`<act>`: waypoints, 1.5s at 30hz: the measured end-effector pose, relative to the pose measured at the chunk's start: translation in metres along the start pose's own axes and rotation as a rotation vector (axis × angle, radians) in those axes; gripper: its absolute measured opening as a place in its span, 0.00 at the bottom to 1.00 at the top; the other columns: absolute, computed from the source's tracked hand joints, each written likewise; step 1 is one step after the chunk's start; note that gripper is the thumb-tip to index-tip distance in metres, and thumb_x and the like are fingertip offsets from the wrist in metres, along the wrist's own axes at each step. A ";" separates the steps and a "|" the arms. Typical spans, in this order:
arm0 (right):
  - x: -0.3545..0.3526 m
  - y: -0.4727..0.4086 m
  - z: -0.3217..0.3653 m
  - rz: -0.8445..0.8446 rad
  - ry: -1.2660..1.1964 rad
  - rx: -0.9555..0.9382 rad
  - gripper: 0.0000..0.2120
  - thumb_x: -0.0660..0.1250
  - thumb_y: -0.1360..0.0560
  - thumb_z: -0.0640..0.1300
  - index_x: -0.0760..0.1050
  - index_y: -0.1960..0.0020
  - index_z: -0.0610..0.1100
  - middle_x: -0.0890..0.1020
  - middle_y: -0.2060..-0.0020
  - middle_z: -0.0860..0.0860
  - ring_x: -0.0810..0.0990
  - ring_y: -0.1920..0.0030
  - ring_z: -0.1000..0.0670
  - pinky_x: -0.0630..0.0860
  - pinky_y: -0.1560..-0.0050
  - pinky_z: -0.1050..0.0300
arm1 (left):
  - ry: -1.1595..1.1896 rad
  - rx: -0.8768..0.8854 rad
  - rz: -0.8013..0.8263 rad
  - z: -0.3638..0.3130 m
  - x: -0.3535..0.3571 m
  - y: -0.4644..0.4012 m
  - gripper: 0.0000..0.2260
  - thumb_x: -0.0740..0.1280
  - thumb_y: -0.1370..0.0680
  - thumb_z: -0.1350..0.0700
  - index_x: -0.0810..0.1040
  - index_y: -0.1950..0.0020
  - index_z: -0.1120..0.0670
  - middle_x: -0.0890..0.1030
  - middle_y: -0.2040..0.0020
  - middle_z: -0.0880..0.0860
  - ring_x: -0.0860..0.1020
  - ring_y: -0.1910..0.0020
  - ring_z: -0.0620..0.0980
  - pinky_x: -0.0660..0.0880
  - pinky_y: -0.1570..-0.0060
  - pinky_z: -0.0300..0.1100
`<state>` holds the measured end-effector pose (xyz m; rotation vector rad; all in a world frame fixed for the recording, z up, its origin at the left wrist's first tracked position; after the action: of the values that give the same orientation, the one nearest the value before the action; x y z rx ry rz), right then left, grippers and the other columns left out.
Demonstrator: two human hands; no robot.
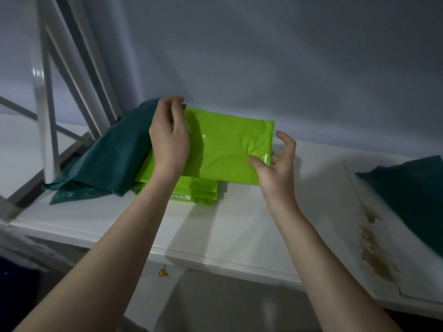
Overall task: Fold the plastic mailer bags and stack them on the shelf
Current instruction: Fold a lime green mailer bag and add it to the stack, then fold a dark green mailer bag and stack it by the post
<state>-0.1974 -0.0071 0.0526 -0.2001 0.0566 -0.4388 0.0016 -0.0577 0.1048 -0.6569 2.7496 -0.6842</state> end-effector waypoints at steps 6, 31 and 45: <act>0.039 -0.039 0.000 -0.145 0.077 0.002 0.16 0.68 0.32 0.37 0.70 0.49 0.52 0.79 0.54 0.49 0.79 0.49 0.41 0.75 0.46 0.44 | -0.265 0.052 0.077 0.023 -0.027 -0.046 0.16 0.55 0.25 0.66 0.75 0.41 0.59 0.75 0.41 0.58 0.72 0.42 0.50 0.64 0.43 0.36; 0.108 -0.081 -0.033 0.283 0.944 -0.018 0.26 0.57 0.22 0.54 0.58 0.26 0.49 0.59 0.28 0.44 0.55 0.28 0.42 0.61 0.33 0.41 | -1.066 0.198 0.793 0.074 0.028 -0.014 0.22 0.49 0.19 0.44 0.60 0.26 0.49 0.55 0.23 0.51 0.55 0.25 0.53 0.55 0.29 0.55; -0.076 -0.061 0.072 0.036 0.981 -0.091 0.20 0.59 0.22 0.49 0.67 0.32 0.43 0.67 0.34 0.43 0.62 0.31 0.42 0.64 0.35 0.45 | -0.796 0.351 0.719 -0.072 0.086 0.042 0.21 0.52 0.19 0.46 0.62 0.27 0.50 0.58 0.24 0.53 0.56 0.25 0.53 0.55 0.29 0.51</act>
<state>-0.2847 -0.0156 0.1362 -0.0566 1.0418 -0.4653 -0.1121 -0.0372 0.1362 0.1451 1.8479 -0.5385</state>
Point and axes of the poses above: each hand's wrist, its own y-axis away from the middle knuckle, its own x-axis out of the palm, z = x × y, the point moved 5 cm from there along -y, towards the middle knuckle
